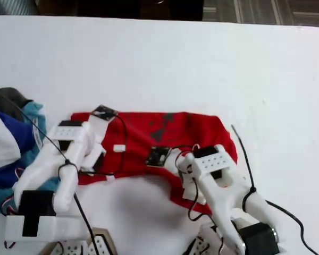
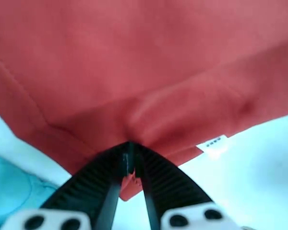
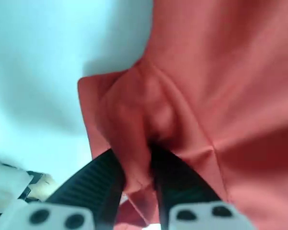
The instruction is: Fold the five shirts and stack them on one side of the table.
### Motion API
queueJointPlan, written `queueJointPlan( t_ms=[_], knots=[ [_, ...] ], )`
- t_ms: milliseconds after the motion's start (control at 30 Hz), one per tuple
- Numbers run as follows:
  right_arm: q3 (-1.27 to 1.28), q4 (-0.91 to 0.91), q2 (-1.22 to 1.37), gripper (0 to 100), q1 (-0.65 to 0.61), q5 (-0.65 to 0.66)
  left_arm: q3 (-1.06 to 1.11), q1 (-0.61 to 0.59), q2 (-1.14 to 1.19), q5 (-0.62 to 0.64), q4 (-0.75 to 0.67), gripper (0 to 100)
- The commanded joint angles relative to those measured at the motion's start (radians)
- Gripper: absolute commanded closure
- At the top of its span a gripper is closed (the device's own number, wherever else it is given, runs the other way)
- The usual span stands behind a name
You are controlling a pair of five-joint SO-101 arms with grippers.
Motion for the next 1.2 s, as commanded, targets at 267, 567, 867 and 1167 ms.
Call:
queueJointPlan(
  t_ms=[267,567,867,1167],
  knots=[
    [-0.150,0.269,-0.246,98.0,-0.005,0.002,-0.018,0.005,0.026,-0.002,-0.011,97],
    [-0.416,0.292,-0.104,98.0,-0.002,0.005,-0.018,0.005,0.026,-0.002,-0.011,97],
    [-0.876,0.275,0.357,98.0,0.151,0.084,-0.018,0.005,0.026,-0.002,-0.011,97],
    [-1.247,0.386,0.685,90.3,0.225,0.077,-0.018,0.005,0.026,-0.002,-0.011,97]
  ],
)
